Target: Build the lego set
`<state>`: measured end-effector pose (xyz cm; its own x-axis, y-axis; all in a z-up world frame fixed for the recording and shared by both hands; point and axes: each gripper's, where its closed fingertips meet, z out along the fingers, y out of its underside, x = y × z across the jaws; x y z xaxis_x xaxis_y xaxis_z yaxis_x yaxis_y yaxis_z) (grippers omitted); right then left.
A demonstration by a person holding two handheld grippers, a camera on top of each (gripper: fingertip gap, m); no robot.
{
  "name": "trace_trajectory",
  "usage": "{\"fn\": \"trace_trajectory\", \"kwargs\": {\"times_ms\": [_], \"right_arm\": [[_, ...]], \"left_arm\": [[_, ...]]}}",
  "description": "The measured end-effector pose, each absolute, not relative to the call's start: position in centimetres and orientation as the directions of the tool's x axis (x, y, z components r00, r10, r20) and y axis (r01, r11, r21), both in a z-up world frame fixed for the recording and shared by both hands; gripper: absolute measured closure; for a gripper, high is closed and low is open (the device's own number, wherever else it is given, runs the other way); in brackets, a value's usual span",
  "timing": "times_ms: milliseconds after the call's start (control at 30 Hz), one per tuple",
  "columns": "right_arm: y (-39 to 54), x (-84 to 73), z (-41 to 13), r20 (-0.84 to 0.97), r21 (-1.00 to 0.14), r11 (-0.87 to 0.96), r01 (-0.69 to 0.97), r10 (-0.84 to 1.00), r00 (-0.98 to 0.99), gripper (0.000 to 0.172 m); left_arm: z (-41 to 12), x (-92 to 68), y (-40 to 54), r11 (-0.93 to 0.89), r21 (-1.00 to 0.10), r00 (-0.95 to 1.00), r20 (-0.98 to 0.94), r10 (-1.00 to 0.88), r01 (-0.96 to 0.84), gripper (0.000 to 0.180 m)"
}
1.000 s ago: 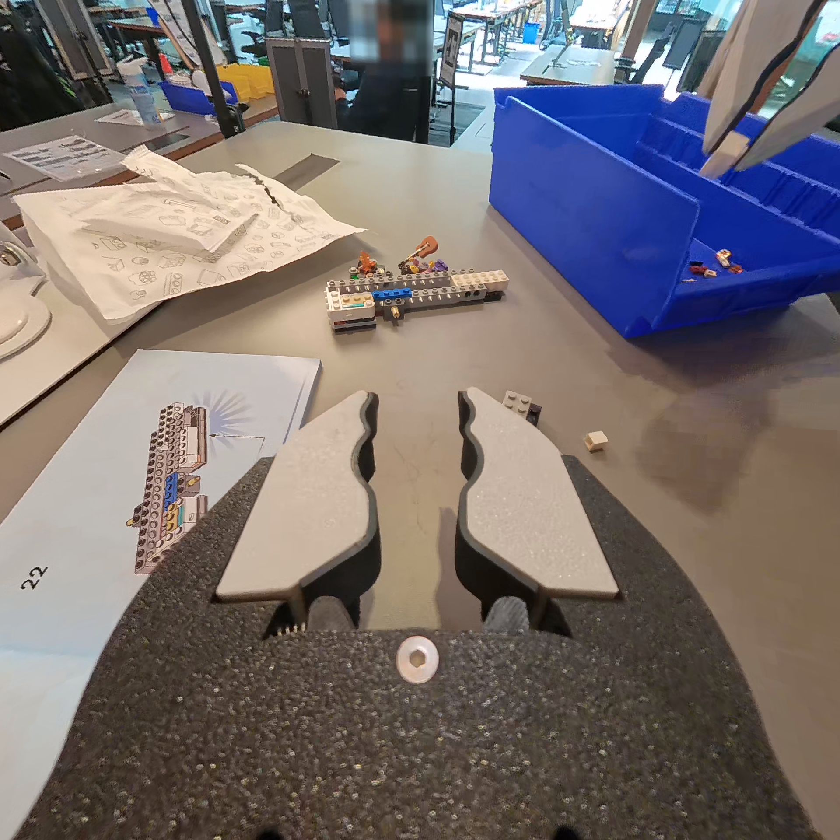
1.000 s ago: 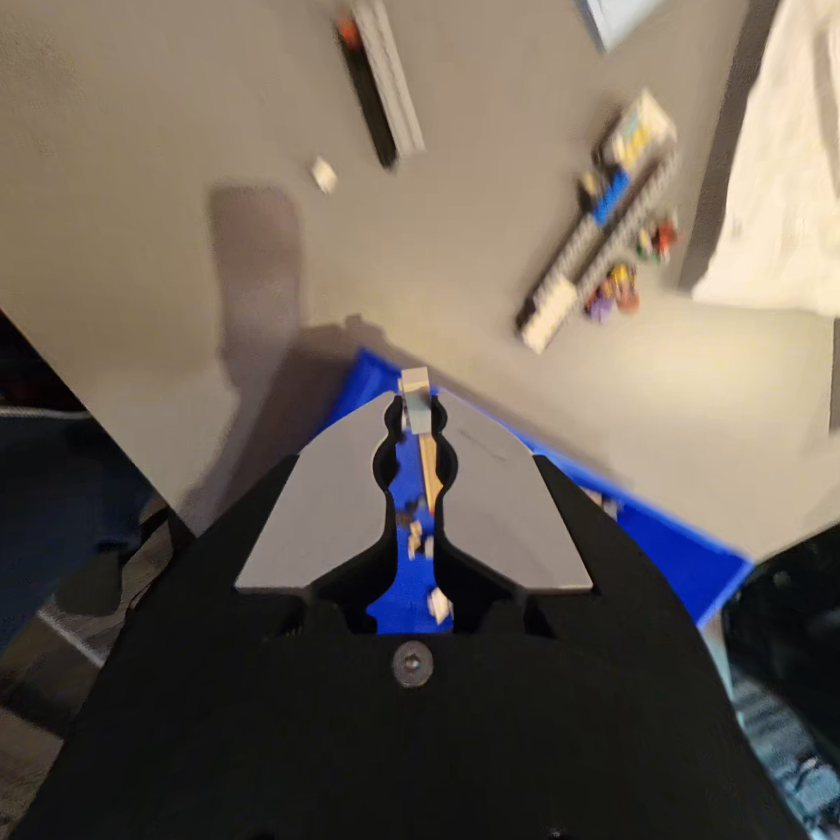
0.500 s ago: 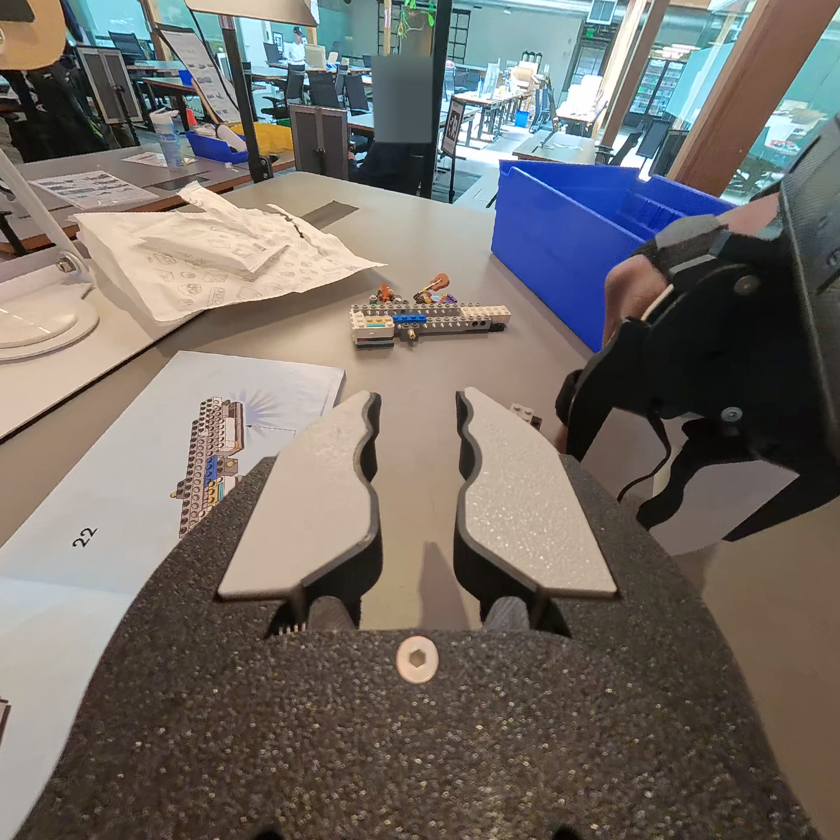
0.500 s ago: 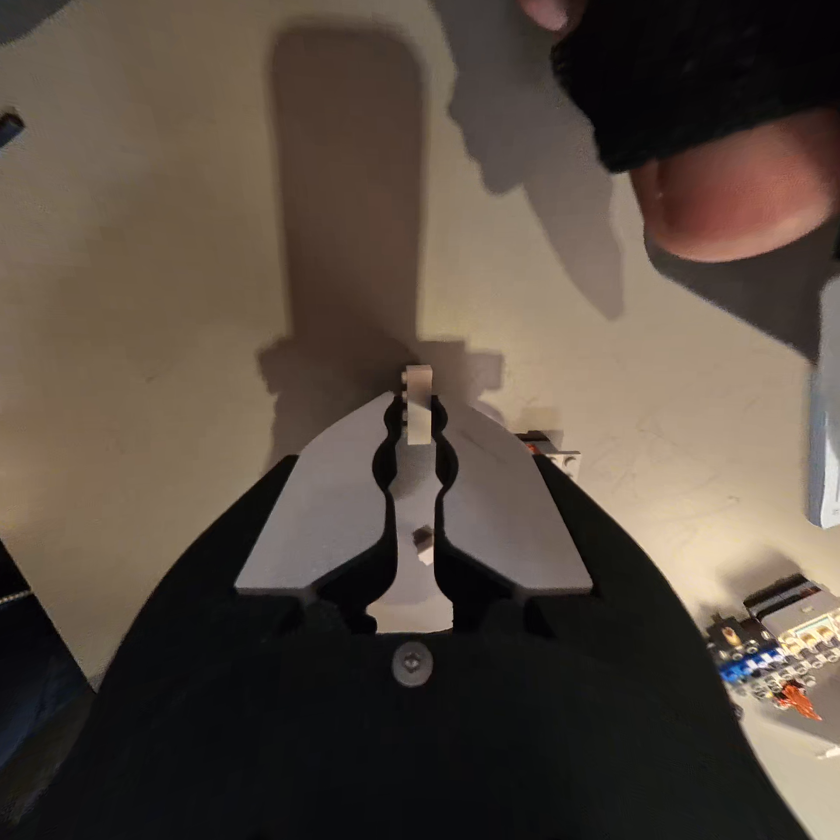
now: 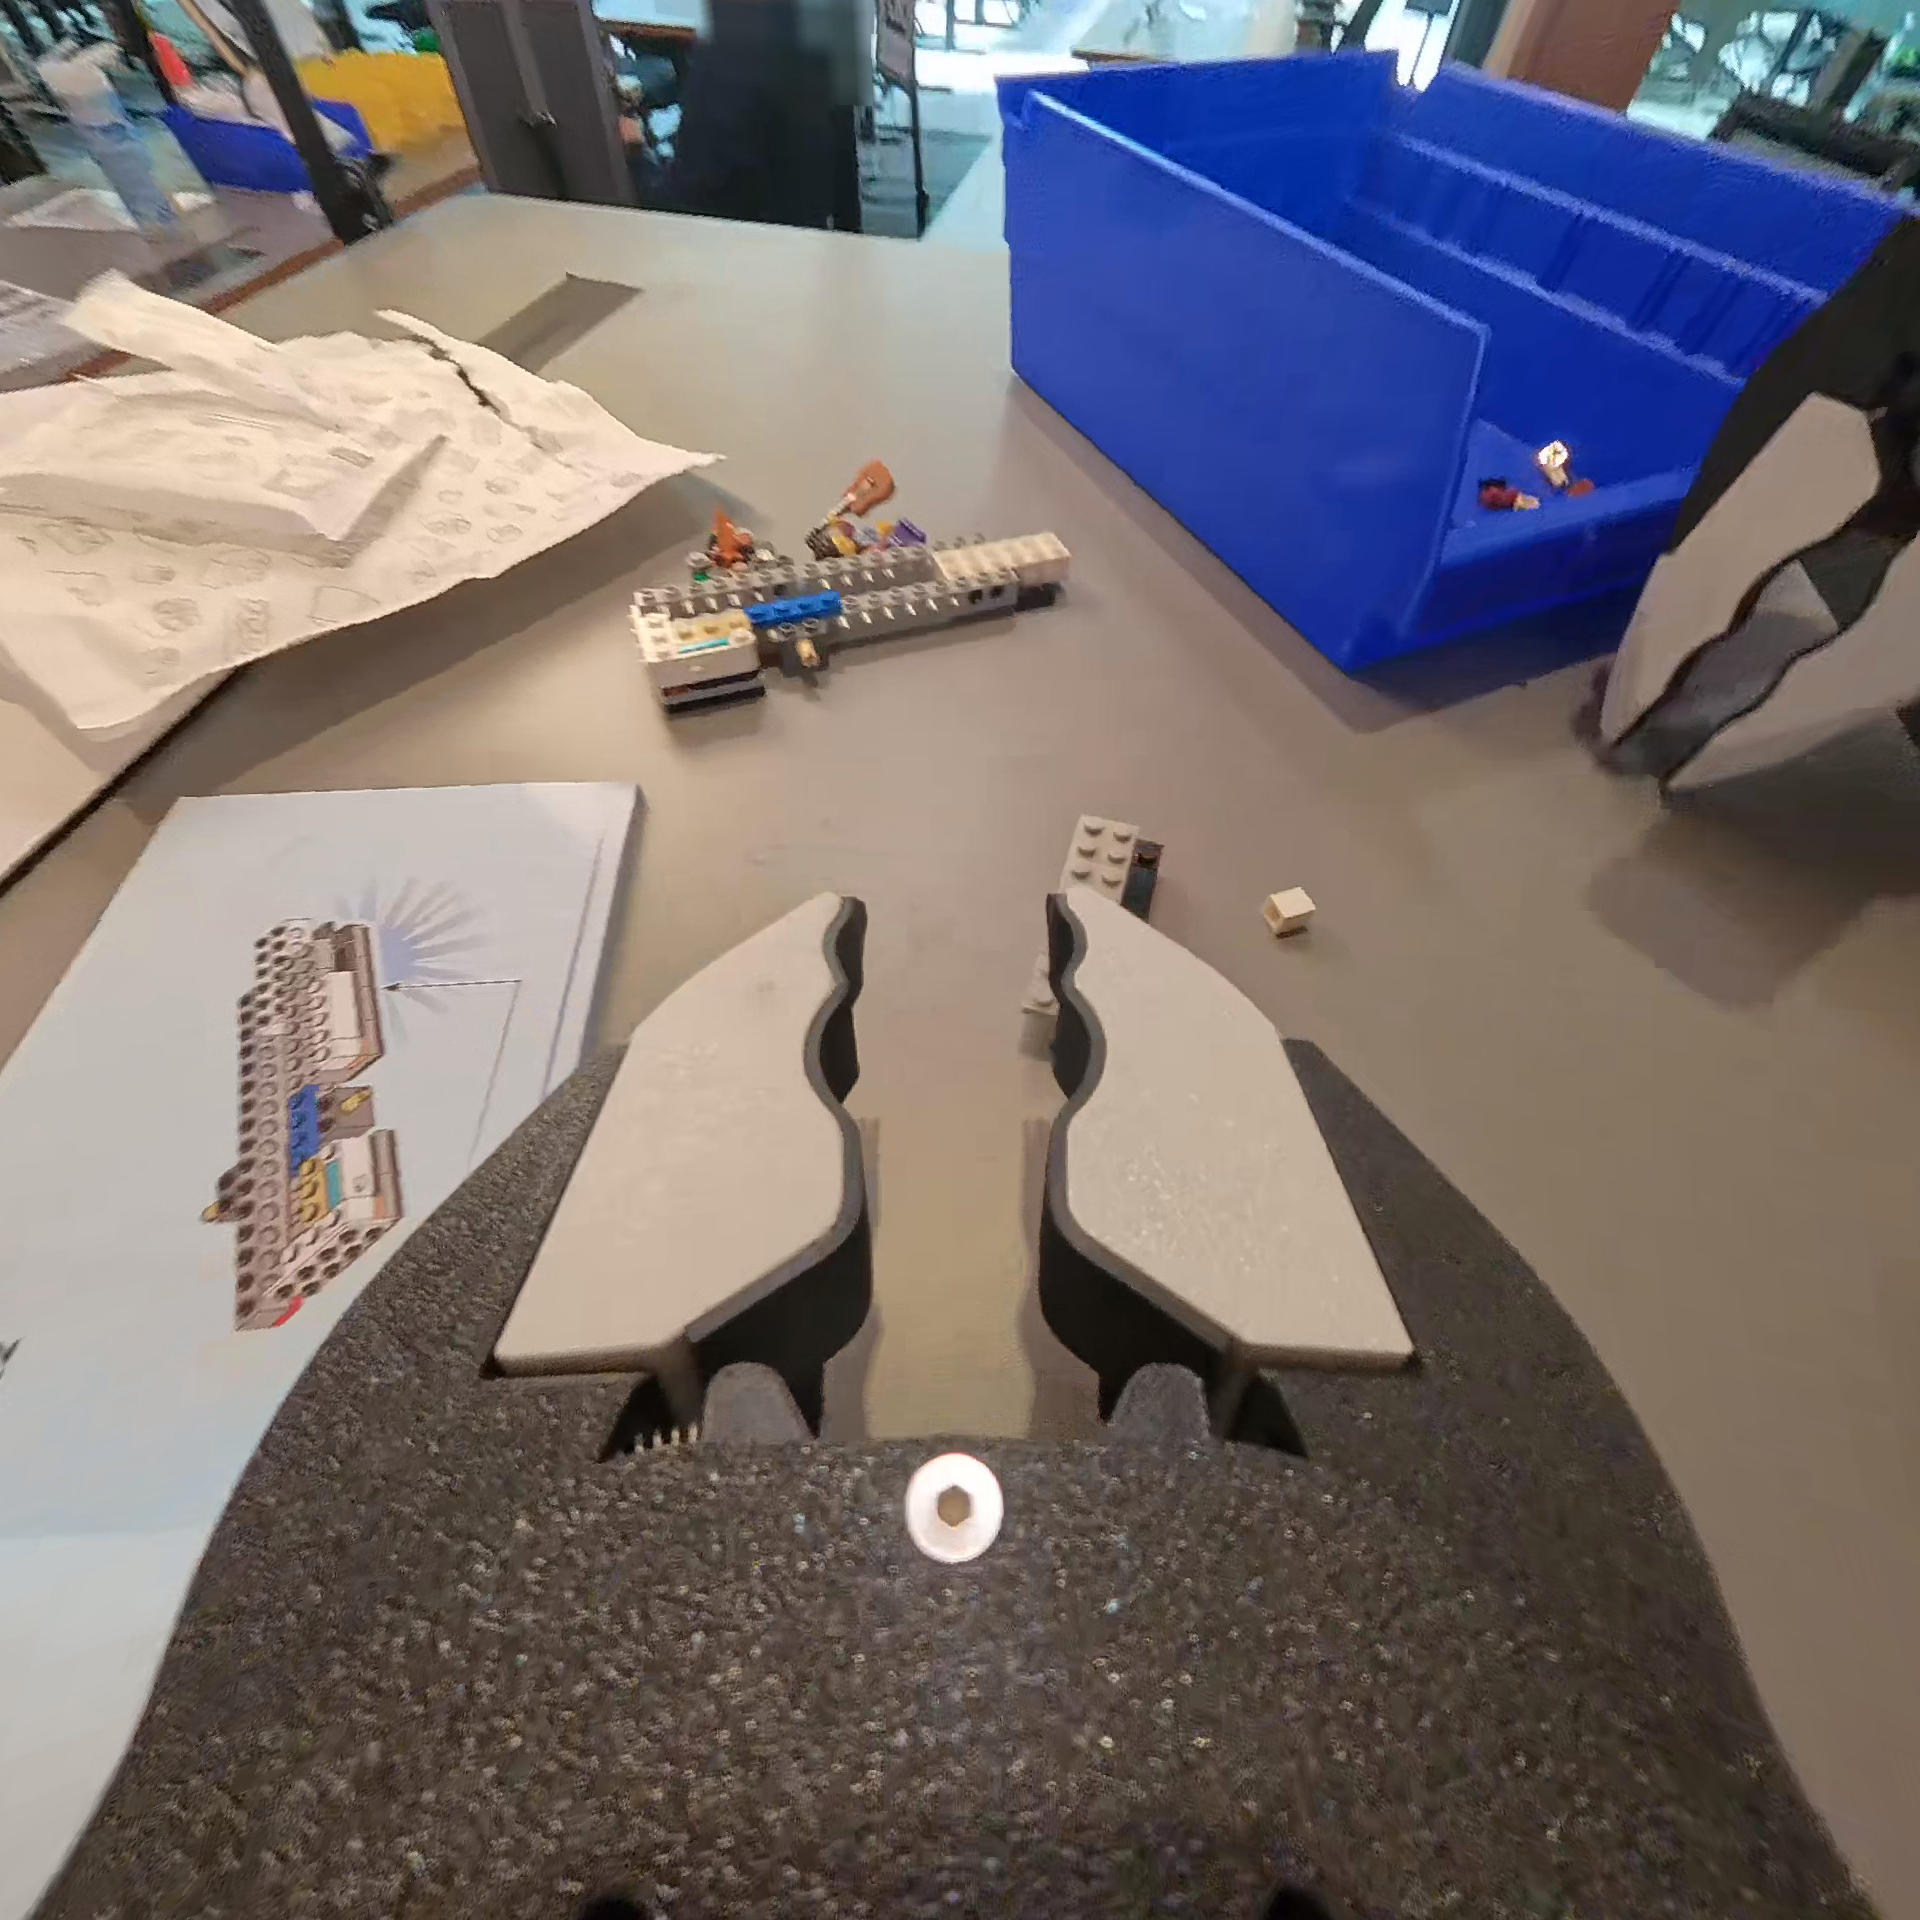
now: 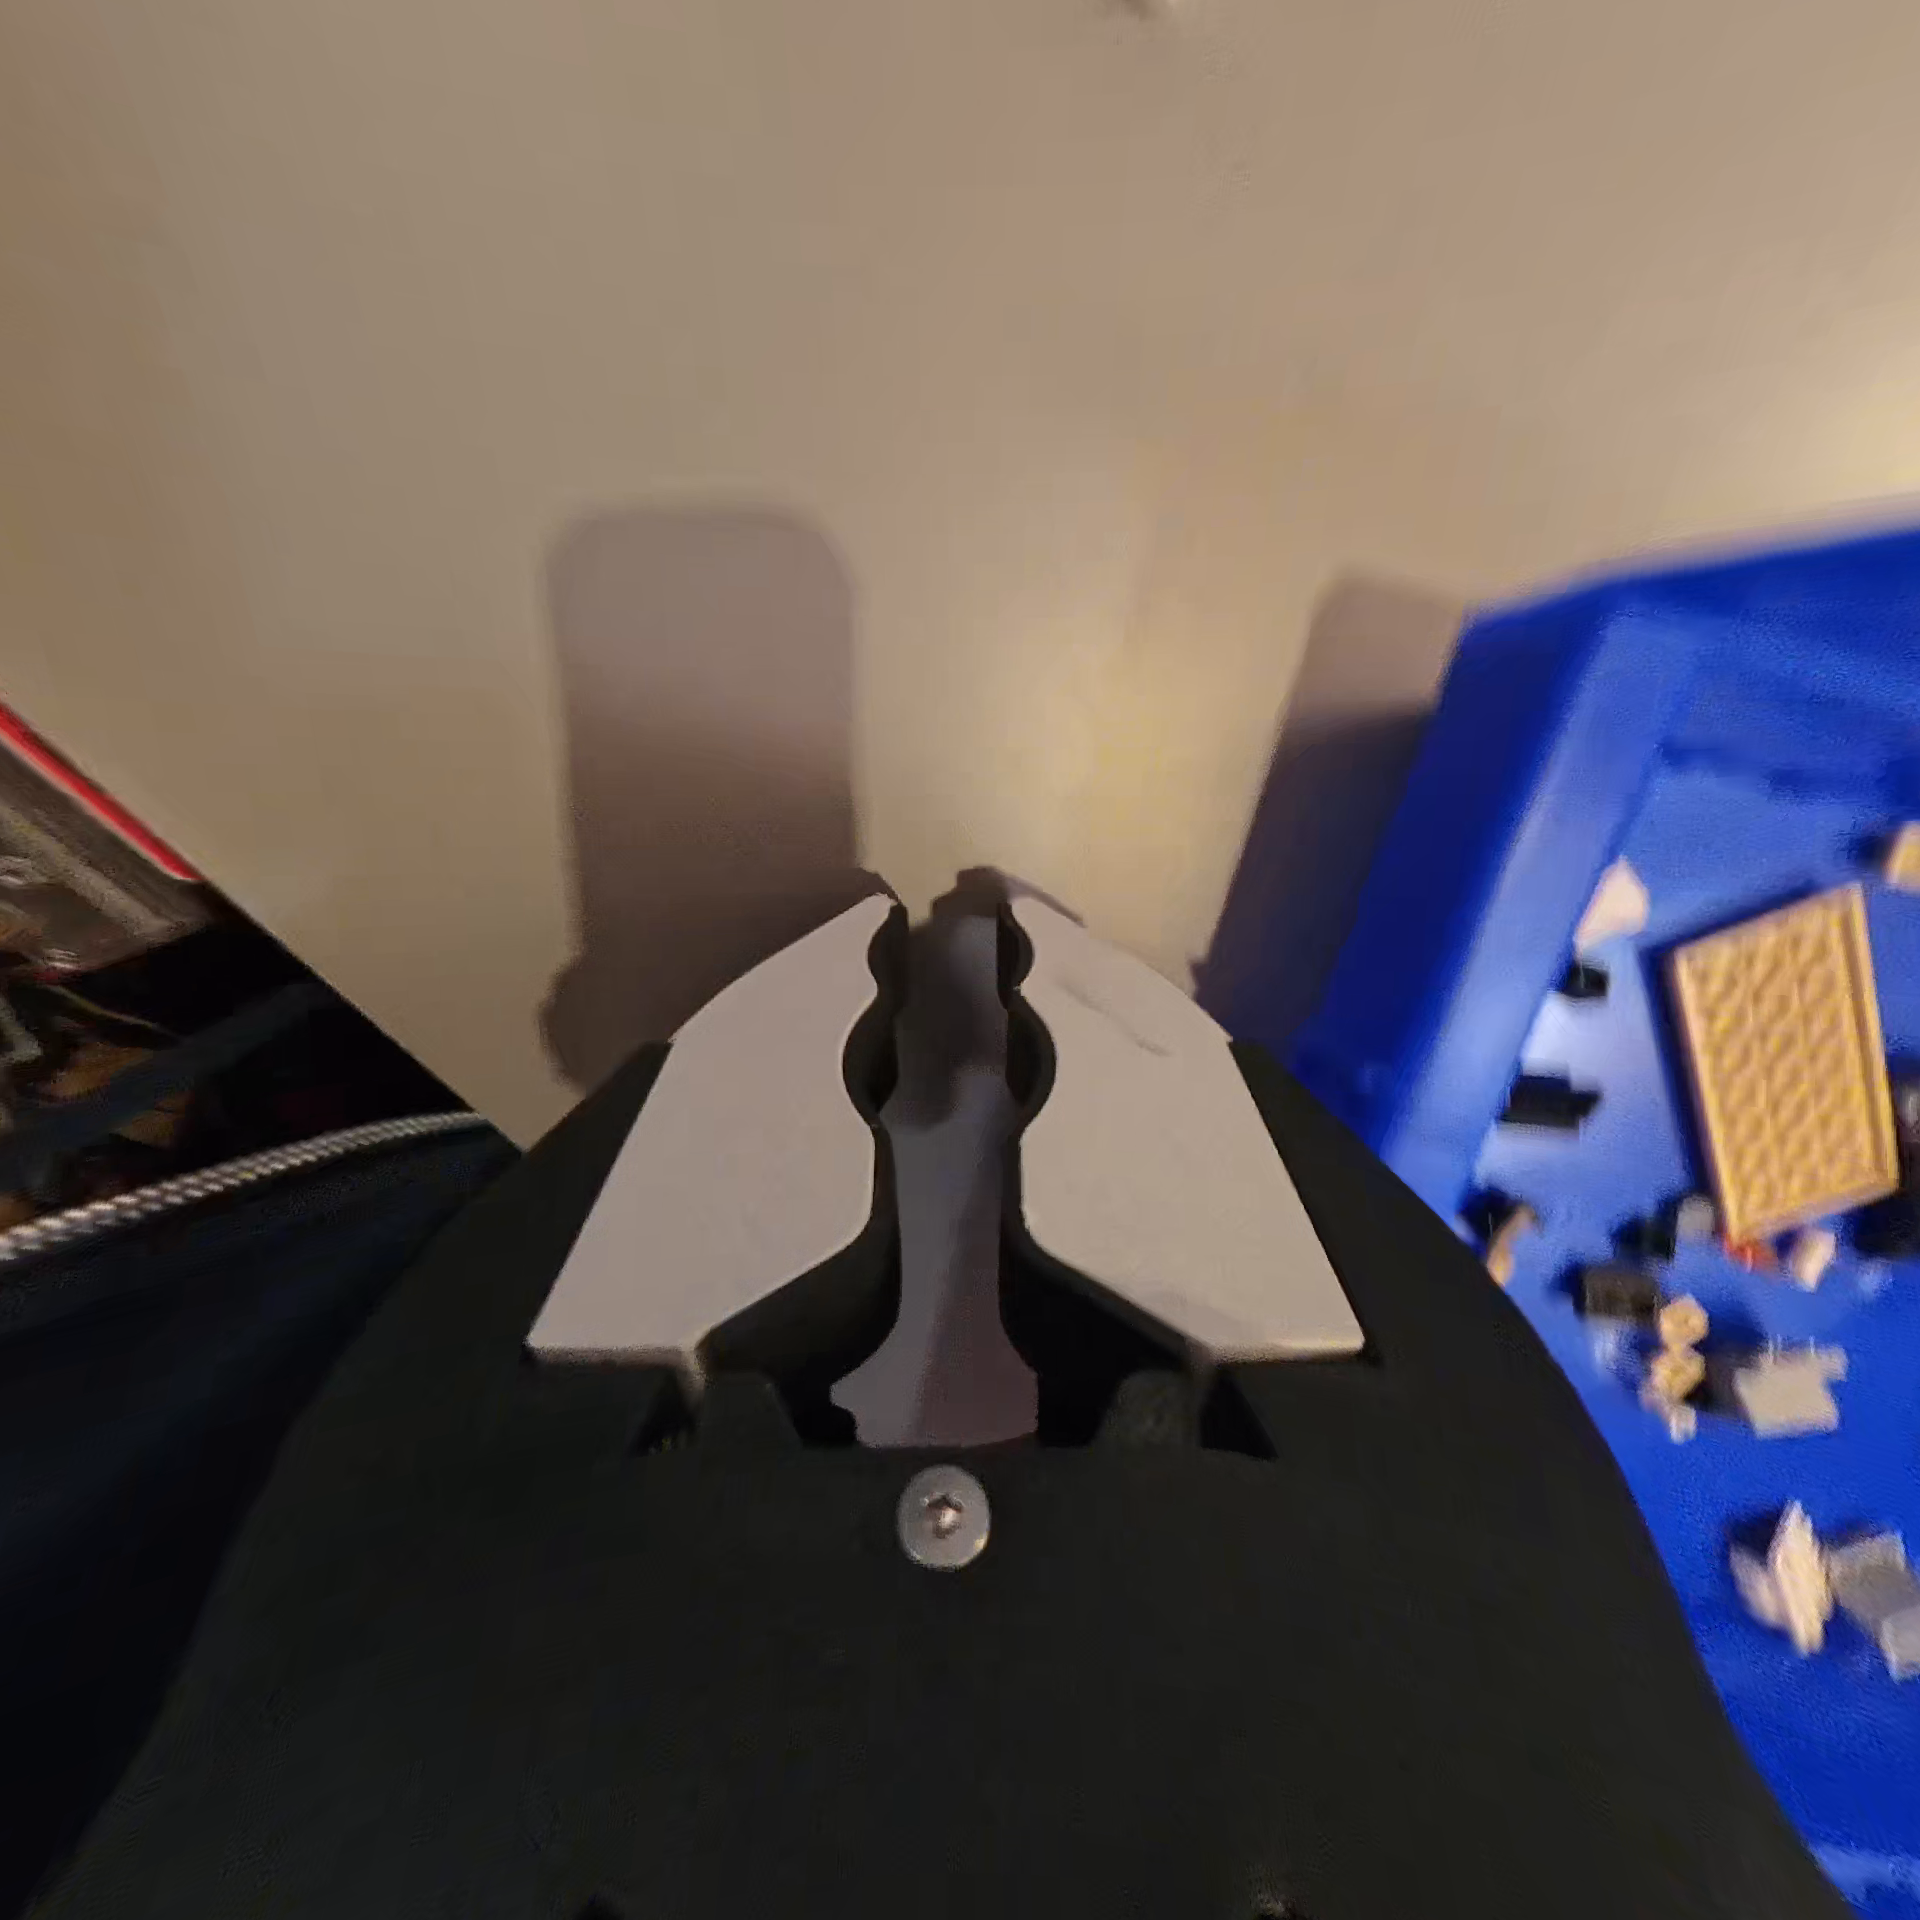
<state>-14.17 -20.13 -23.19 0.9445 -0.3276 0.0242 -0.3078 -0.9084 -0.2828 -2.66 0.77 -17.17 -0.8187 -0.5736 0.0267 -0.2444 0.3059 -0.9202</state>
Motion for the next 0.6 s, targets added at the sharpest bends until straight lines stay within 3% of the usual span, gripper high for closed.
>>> {"fn": "trace_trajectory", "kwargs": {"times_ms": [167, 433, 500, 600], "right_arm": [[-22.8, -12.2, -23.2, 0.086, -0.269, -0.887, -0.375, -0.410, 0.908, 0.162], [-25.8, -9.3, -23.1, 0.152, -0.217, -0.894, -0.392, -0.428, 0.891, 0.158], [-24.0, -9.5, -22.9, 0.111, -0.261, -0.894, -0.364, -0.403, 0.908, 0.154], [-18.0, -10.1, -21.9, 0.019, -0.436, -0.849, -0.297, -0.339, 0.941, 0.153]], "left_arm": [[-18.6, -3.0, -0.4, 0.410, -0.877, -0.841, -0.013, -0.541, -0.249, 0.144], [-17.7, -2.7, 0.1, 0.337, -0.905, -0.827, 0.029, -0.561, -0.260, 0.144], [-17.8, -2.7, 0.1, 0.344, -0.903, -0.829, 0.025, -0.558, -0.259, 0.144], [-17.8, -2.8, 0.1, 0.342, -0.903, -0.830, 0.027, -0.557, -0.259, 0.144]]}}
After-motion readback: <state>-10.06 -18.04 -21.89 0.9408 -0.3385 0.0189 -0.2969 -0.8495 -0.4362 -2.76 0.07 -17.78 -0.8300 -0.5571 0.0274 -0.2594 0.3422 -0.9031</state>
